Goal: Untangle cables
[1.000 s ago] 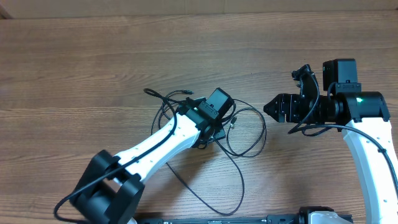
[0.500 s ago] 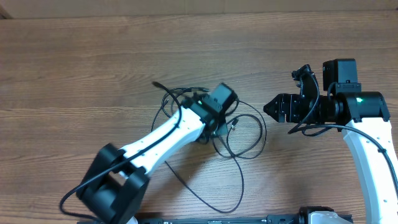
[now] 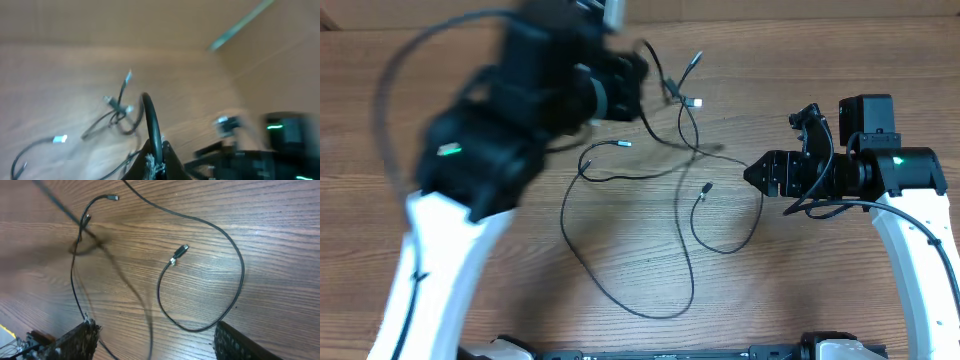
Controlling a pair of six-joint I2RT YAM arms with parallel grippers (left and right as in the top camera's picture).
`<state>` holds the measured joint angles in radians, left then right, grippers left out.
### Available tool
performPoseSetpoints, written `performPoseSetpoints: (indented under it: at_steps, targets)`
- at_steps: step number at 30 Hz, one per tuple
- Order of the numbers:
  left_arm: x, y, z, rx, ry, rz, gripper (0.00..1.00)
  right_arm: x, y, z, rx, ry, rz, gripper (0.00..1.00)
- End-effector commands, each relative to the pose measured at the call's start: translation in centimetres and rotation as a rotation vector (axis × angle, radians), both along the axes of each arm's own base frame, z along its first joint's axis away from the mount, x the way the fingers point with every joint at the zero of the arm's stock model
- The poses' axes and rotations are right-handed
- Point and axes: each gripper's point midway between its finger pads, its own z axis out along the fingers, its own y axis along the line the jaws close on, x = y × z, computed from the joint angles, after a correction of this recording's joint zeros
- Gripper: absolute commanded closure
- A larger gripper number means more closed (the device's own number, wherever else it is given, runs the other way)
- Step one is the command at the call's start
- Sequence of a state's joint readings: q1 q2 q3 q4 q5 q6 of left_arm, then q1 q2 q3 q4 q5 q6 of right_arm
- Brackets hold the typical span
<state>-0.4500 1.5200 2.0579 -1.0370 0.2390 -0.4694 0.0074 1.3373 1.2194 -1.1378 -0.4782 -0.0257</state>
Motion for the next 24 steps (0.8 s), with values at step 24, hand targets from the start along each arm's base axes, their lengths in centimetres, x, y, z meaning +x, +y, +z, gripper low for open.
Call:
performPoseSetpoints:
  at_steps: [24]
  targets:
    - [-3.6,10.3,-10.4,0.374,0.477,0.179,0.96,0.5,0.1,0.8,-0.005,-0.029,0.001,0.23]
